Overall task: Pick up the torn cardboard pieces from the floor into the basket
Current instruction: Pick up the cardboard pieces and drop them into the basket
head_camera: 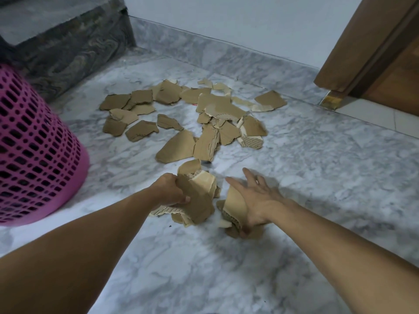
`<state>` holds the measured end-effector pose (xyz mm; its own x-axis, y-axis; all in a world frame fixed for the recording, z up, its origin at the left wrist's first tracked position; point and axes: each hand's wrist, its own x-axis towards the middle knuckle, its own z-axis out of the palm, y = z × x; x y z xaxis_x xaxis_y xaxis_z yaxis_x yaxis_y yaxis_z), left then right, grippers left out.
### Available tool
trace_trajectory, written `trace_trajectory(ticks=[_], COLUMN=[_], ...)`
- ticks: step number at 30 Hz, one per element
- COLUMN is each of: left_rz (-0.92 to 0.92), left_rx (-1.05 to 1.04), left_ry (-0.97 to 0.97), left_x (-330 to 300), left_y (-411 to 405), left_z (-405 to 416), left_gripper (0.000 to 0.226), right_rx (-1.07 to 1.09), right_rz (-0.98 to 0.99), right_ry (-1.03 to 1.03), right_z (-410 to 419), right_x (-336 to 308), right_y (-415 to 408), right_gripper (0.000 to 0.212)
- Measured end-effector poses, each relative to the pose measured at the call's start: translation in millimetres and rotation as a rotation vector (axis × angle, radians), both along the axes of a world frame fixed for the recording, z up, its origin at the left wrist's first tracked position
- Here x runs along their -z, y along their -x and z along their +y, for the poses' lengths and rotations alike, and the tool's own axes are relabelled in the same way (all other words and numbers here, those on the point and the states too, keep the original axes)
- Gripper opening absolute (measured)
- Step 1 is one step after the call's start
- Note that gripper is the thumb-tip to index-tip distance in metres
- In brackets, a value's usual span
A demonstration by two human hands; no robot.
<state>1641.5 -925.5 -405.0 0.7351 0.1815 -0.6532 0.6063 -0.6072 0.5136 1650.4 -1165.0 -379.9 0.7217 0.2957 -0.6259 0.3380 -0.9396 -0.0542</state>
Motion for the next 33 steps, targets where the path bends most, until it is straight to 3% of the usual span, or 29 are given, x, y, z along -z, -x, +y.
trace_trajectory(ticks=[13,19,22,26,33], left_rz=[0.008,0.013,0.019,0.02,0.021], left_rx=[-0.039,-0.114,-0.12,-0.106,-0.125], left_ry=[-0.107,-0.018,-0.006,-0.03,-0.03], left_x=[-6.7,-5.2,-4.1,-4.4,-2.7], left_y=[-2.4,0.3,0.2,0.8,1.4], left_z=[26.8,28.3,29.0,30.0,30.6], left_gripper=[0.05,0.041,0.042,0.047,0.047], right_rx=[-0.442,-0.507,-0.522,-0.555,-0.661], right_rz=[-0.04,-0.062,-0.078,-0.081,-0.039], right_ry=[0.145,0.084,0.103,0.079,0.047], right_z=[17.8,6.0,5.3,8.8,7.8], right_x=[-6.8,-7.6,-7.6,-5.7,-6.0], right_y=[-18.6,-21.8,-20.3,-14.3,-0.1], right_gripper=[0.133,0.1,0.102,0.12,0.102])
